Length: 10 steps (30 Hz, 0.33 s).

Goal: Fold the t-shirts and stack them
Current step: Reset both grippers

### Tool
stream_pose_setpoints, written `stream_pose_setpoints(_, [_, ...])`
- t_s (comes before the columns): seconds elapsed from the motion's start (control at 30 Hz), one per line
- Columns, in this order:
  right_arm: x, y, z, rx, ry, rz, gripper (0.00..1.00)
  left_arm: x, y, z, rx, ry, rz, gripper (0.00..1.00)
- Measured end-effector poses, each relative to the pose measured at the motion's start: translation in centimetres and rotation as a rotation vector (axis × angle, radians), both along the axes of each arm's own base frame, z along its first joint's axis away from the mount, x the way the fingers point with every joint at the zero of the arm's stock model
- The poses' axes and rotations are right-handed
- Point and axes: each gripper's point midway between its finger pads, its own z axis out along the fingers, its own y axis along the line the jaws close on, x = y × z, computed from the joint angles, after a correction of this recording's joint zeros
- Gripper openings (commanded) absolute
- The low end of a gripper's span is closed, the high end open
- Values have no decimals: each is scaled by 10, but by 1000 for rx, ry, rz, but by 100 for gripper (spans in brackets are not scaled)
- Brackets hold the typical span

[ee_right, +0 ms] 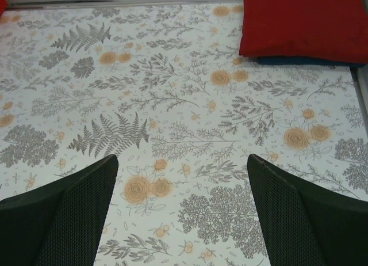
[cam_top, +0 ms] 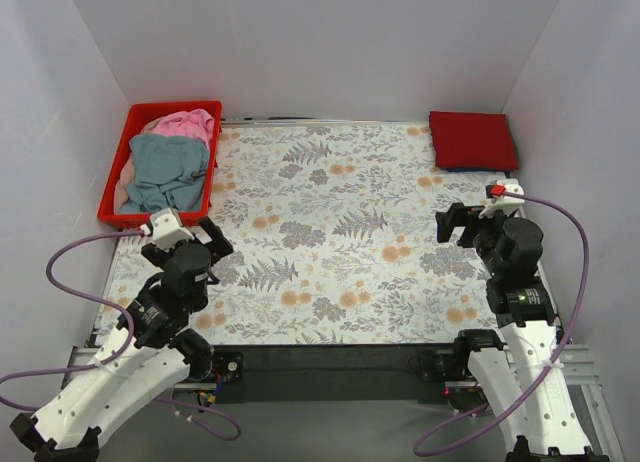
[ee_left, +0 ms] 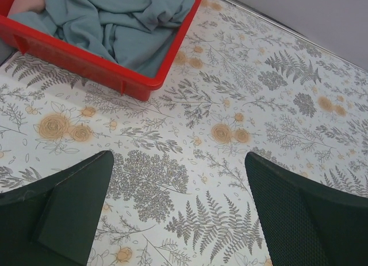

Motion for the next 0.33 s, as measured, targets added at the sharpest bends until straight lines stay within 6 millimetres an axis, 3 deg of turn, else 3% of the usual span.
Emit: stream_pose_setpoints(0.33, [-3,0,23,-14,-110,2,98,11,-4,-22,34,52,45,98])
